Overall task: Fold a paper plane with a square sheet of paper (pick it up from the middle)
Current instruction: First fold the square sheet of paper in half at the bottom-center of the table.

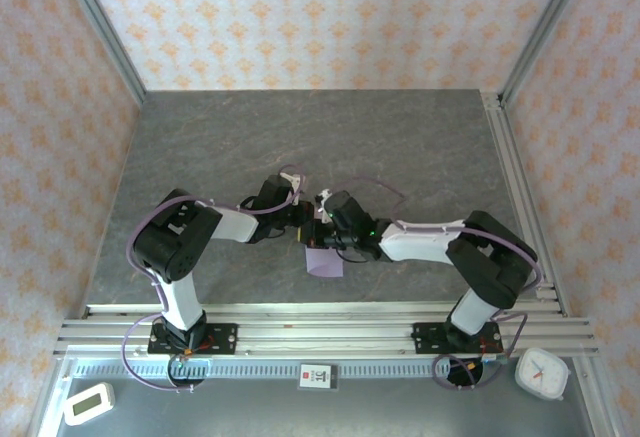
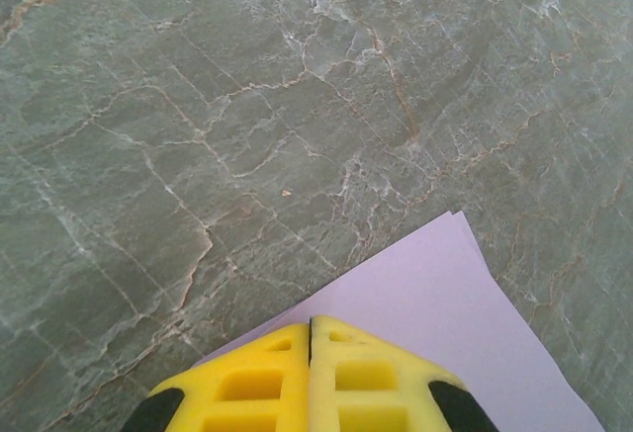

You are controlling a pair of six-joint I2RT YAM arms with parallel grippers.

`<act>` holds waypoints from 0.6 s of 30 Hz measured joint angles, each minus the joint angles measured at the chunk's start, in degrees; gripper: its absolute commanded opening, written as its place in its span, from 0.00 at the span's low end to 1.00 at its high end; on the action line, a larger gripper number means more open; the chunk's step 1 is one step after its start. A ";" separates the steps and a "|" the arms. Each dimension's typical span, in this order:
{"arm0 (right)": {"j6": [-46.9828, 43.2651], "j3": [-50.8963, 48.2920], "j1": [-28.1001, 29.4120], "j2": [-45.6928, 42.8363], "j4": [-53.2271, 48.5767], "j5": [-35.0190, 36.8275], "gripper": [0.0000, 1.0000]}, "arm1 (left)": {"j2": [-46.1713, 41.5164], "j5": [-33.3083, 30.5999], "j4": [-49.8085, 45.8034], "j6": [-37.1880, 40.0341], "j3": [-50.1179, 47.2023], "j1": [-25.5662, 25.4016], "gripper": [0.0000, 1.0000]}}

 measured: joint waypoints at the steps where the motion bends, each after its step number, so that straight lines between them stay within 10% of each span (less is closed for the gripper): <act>1: -0.20 0.66 0.31 0.61 0.00 0.20 0.00 | 0.02 0.00 0.15 0.00 0.00 0.00 0.00; 18: -2.54 -0.15 0.63 7.89 -1.07 3.02 0.00 | 0.28 0.04 0.76 0.02 0.00 -0.02 0.00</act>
